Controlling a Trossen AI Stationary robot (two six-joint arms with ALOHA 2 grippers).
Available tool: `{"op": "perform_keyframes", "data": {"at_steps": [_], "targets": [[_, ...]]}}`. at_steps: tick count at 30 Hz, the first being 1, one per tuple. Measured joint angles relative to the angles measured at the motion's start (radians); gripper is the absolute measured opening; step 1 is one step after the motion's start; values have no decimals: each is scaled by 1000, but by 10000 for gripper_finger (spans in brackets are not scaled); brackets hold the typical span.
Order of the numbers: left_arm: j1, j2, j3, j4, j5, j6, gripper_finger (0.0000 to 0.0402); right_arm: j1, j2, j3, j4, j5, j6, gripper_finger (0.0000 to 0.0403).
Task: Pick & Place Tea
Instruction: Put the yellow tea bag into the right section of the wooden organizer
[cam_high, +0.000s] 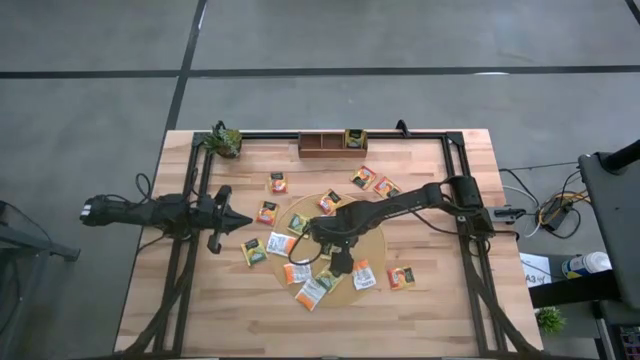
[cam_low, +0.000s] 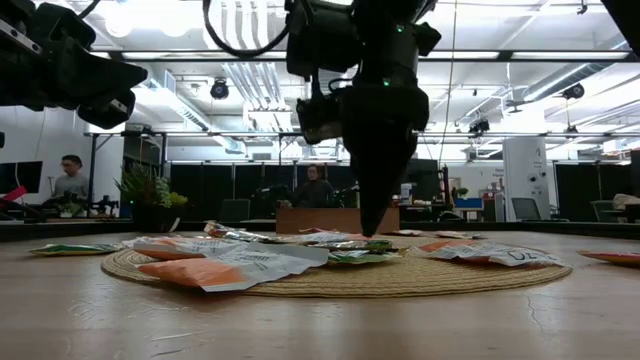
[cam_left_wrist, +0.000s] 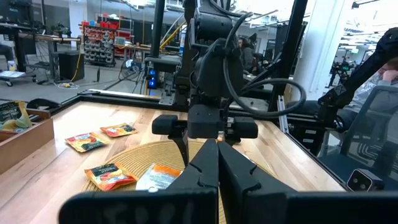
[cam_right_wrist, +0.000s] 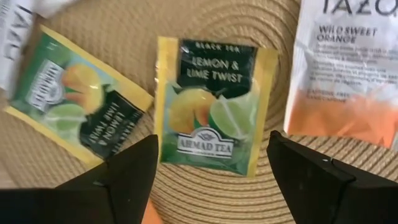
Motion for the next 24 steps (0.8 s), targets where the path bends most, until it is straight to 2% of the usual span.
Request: {"op": "perform_keyframes", "data": {"at_steps": [14,24], "targets": [[0,0,0,0,0,0,0,-3,0,-9,-1,23,2,295],[0,0,0,0,0,0,0,-3,1,-74,60,23,-2,295]]}}
